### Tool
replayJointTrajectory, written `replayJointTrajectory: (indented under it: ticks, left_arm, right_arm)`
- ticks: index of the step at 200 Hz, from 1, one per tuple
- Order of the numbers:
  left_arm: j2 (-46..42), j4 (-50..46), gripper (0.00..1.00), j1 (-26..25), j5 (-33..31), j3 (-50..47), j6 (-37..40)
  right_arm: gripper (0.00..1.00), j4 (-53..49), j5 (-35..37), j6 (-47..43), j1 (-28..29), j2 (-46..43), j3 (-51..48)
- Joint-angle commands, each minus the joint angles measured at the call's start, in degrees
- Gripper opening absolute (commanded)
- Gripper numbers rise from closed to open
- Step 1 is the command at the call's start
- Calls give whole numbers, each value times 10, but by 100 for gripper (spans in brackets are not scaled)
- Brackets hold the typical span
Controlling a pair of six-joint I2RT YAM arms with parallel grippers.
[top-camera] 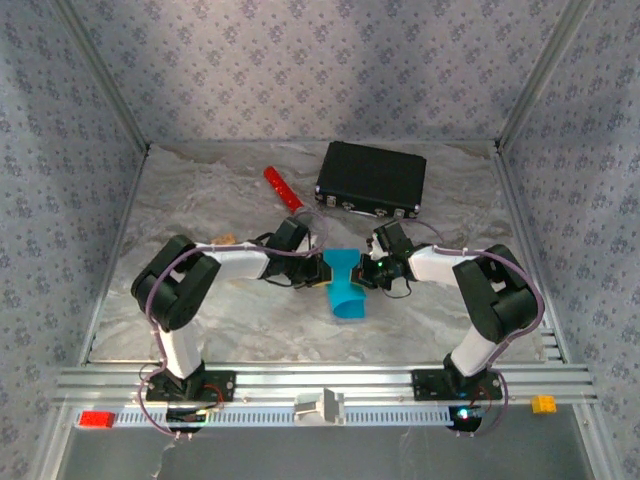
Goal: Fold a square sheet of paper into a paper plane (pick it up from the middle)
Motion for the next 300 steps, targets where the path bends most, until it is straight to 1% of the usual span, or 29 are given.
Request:
replayJointTrajectory:
  ticks: [1, 17, 34, 58, 87, 107, 140, 170, 192, 213, 255, 272, 300]
  left_arm:
    - [-19, -30, 11, -12, 24, 15, -17]
    - [-11, -14, 11, -13, 34, 7, -25]
    - [-1, -1, 11, -14, 31, -5, -31]
    - [15, 4, 11, -13, 33, -19, -21]
    - [25, -44, 11, -13, -8, -37, 22]
    - [40, -56, 11, -14, -25, -48, 38]
    - [2, -53, 11, -14, -47, -53, 38]
    - [-49, -54, 11, -14, -42, -29, 19]
    - [-67, -22, 12, -14, -25, -26, -19]
    - [-60, 11, 12, -19, -5, -29, -47]
    - [-23, 43, 12, -36, 12, -39, -62]
    - [-13, 39, 12, -40, 10, -44, -56]
    - [-8, -14, 12, -42, -20, -58, -2]
  right_arm:
    - [0, -78, 65, 4, -2, 14, -29]
    - [0, -78, 66, 5, -3, 14, -30]
    - [0, -76, 65, 5, -2, 16, -31]
    - [0, -76, 65, 5, -2, 16, -31]
    - [0, -77, 65, 5, -2, 16, -31]
    - [0, -76, 64, 5, -2, 18, -32]
    - [0, -78, 65, 5, -2, 16, -32]
    - [0, -82, 67, 4, -2, 12, -32]
    - [0, -81, 68, 6, -2, 13, -31]
    - [0, -82, 68, 5, -1, 12, -31]
    - [0, -81, 67, 6, -1, 13, -32]
    - [0, -81, 69, 6, -2, 14, -32]
    - [0, -80, 69, 6, -2, 15, -34]
